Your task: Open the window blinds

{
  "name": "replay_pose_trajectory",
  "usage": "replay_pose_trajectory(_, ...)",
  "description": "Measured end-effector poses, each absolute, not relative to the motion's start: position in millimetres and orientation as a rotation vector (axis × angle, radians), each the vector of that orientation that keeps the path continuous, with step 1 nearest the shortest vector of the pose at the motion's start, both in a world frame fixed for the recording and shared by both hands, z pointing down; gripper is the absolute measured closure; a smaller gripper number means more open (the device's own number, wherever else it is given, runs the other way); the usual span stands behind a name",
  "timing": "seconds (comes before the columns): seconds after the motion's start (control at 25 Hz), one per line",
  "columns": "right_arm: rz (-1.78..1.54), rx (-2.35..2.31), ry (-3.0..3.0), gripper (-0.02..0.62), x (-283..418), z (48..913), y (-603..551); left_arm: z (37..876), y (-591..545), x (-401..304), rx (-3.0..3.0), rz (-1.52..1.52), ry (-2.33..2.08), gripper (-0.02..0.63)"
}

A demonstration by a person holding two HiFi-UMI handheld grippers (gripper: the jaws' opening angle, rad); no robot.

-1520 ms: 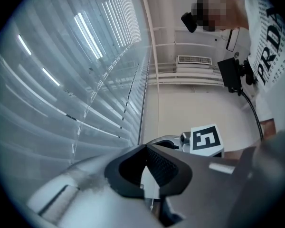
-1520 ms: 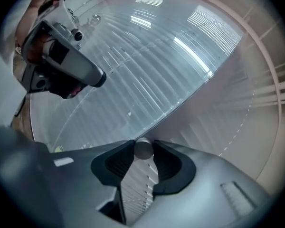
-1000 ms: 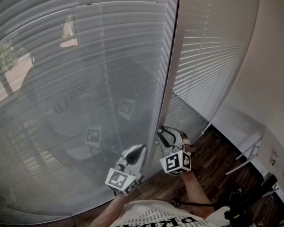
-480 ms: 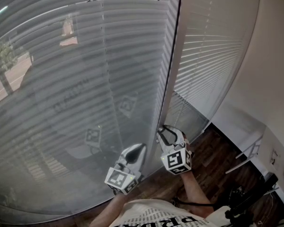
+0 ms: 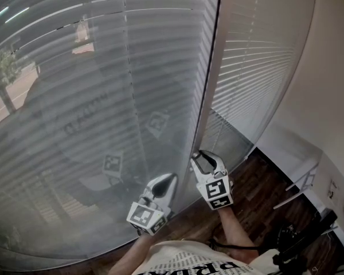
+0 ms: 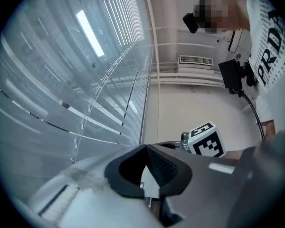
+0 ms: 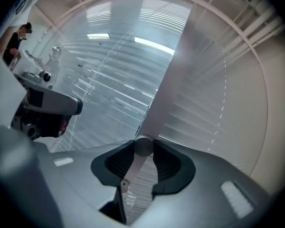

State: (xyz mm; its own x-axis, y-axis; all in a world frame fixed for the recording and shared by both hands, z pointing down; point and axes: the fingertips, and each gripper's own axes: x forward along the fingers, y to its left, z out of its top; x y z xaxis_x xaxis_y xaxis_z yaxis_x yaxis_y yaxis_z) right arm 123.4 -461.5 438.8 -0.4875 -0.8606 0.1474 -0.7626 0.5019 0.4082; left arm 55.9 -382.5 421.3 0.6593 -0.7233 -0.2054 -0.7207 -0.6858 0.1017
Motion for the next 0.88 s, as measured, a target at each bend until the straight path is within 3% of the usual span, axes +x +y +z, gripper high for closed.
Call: replay_pose_trajectory(0.88, -0.041, 1.468, -2.587, 0.474, 129.0, 442.0, -464.1, 425.2, -378.3, 58.3, 2.851, -0.354, -1.218, 0.614)
